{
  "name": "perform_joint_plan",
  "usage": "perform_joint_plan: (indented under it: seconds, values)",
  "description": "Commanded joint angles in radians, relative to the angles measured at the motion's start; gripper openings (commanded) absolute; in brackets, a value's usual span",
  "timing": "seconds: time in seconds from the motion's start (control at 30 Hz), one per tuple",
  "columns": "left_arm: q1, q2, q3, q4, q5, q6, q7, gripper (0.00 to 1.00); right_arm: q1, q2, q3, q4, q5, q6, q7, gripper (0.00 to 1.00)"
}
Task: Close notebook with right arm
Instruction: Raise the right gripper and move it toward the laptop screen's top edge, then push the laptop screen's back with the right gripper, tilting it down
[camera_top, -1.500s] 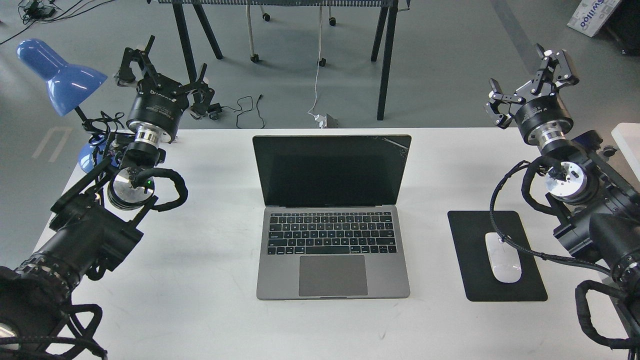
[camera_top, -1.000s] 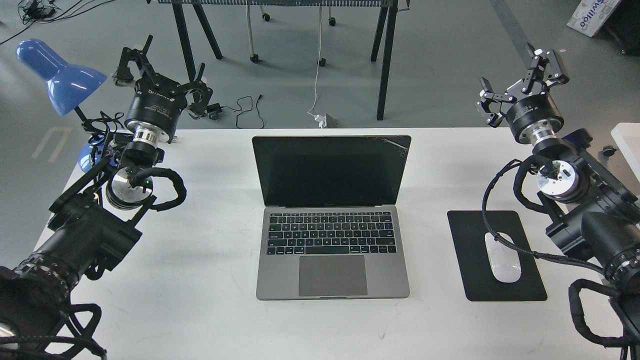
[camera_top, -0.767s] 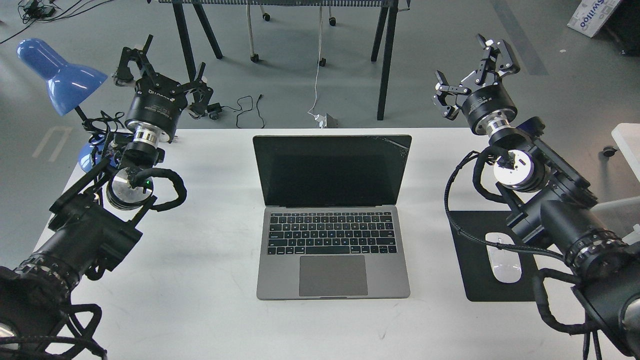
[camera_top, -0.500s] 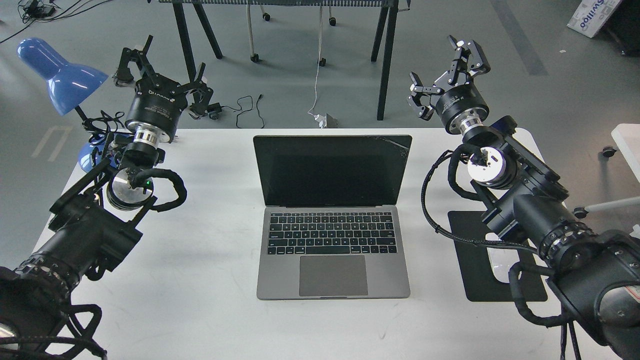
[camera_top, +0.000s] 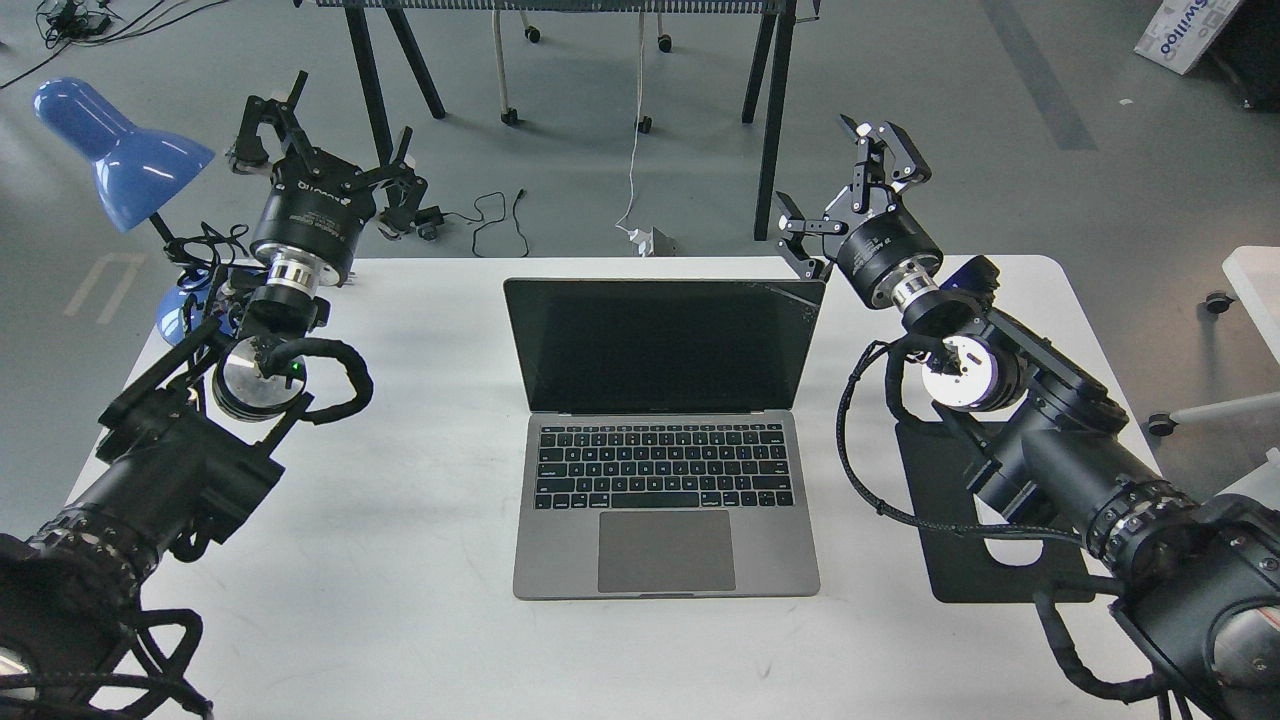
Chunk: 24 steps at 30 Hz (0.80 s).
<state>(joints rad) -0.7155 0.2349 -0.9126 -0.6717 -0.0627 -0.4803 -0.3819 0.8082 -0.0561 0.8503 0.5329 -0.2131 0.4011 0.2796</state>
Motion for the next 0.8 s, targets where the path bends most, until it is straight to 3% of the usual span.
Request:
perform_joint_plan:
  seconds: [0.0,0.5,0.77]
  values:
    - [-0.001,0.000,0.000,0.000,0.000,0.000,0.000,1.00,-0.053,-0.051,-0.001,0.108,0.000,-0.007,-0.019,1.00]
    - [0.001,0.000,0.000,0.000,0.000,0.000,0.000,1.00,-0.222,-0.226,-0.082,0.433,-0.002,-0.014,-0.059,1.00]
    - [-0.001,0.000,0.000,0.000,0.000,0.000,0.002,1.00,-0.281,-0.235,-0.093,0.484,-0.003,-0.011,-0.059,1.00]
